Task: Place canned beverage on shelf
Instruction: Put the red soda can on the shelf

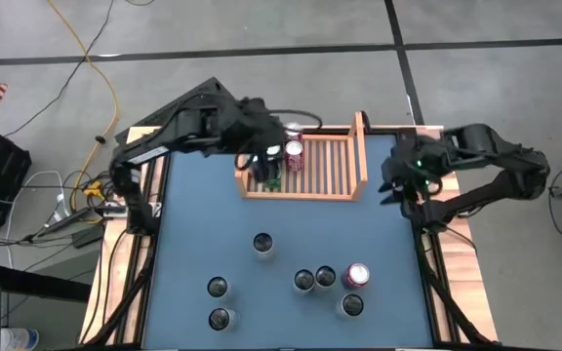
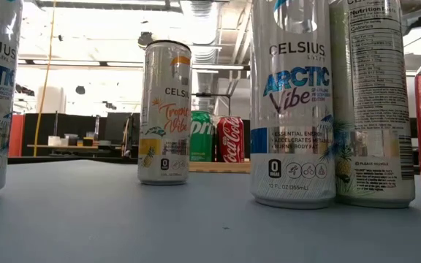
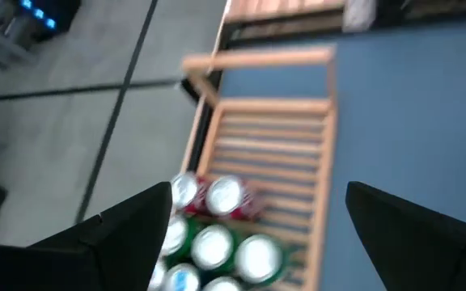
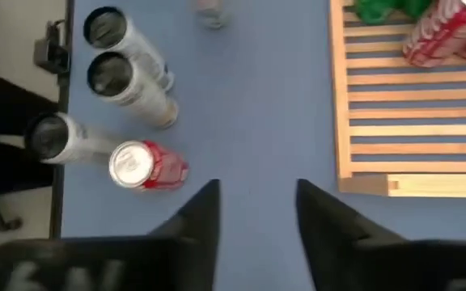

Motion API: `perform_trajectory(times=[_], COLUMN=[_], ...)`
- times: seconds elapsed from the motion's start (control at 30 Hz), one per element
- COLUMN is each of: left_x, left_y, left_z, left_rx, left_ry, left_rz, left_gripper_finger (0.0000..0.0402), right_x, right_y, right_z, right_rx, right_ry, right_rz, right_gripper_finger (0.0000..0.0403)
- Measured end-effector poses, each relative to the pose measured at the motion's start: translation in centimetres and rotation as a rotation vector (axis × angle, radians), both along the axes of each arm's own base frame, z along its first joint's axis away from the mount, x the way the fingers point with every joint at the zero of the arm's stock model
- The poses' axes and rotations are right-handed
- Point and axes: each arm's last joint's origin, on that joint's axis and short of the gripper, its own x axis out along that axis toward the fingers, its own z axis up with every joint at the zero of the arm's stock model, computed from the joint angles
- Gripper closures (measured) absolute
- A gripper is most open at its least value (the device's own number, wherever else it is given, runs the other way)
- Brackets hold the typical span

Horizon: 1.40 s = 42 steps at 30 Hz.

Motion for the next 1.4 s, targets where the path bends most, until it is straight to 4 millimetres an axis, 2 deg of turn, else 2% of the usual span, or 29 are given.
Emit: perform_trajectory(times=[0.17, 0.23, 0.33, 0.47, 0.6, 0.7, 0.8, 0.93, 1.07, 1.2, 1.4], left_x=[-1.1, -1.6, -2.3, -3.0, -3.6, -4.0, -4.2, -4.3, -4.3, -4.4, -4.5], left_y=[-2.9, -3.9, -5.2, -6.2, -6.9, -7.4, -7.6, -7.6, -7.6, -7.6, -7.6], left_z=[1.4, 1.9, 2.4, 2.8, 2.7, 2.4, 2.2, 2.1, 2.1, 2.0, 1.8], left_rx=[-0.07, -0.095, -0.097, -0.088, -0.093, -0.093, -0.093, -0.092, -0.092, -0.084, -0.087], left_ry=[-0.102, -0.13, -0.143, -0.144, -0.113, -0.059, -0.037, -0.024, -0.017, -0.003, 0.018], left_rz=[-0.018, -0.031, -0.072, -0.114, -0.134, -0.148, -0.155, -0.156, -0.159, -0.165, -0.161], left_gripper_finger=[0.0045, 0.0045, 0.0045, 0.0045, 0.0045, 0.0045, 0.0045, 0.0045, 0.0045, 0.0045, 0.0045], right_x=[0.3, 0.7, 1.9, 3.8, 6.8, 9.0, 10.2, 10.6, 10.3, 10.6, 10.9], right_y=[2.3, 3.3, 5.3, 8.3, 11.0, 12.4, 13.0, 13.2, 13.4, 14.9, 16.7], right_z=[-0.1, -0.5, -1.2, -2.8, -5.3, -6.8, -7.2, -7.8, -9.0, -10.6, -11.5], right_rx=[0.021, 0.016, -0.037, -0.134, -0.197, -0.218, -0.257, -0.316, -0.314, -0.33, -0.38], right_ry=[0.009, 0.041, 0.074, 0.135, 0.22, 0.192, 0.122, 0.132, 0.263, 0.342, 0.316], right_rz=[-0.015, -0.035, 0.049, 0.262, 0.461, 0.605, 0.711, 0.828, 0.919, 0.974, 1.023], right_gripper_finger=[0.0158, 0.0132, 0.0112, 0.0108, 0.0107, 0.0107, 0.0107, 0.0107, 0.0107, 0.0107, 0.0107])
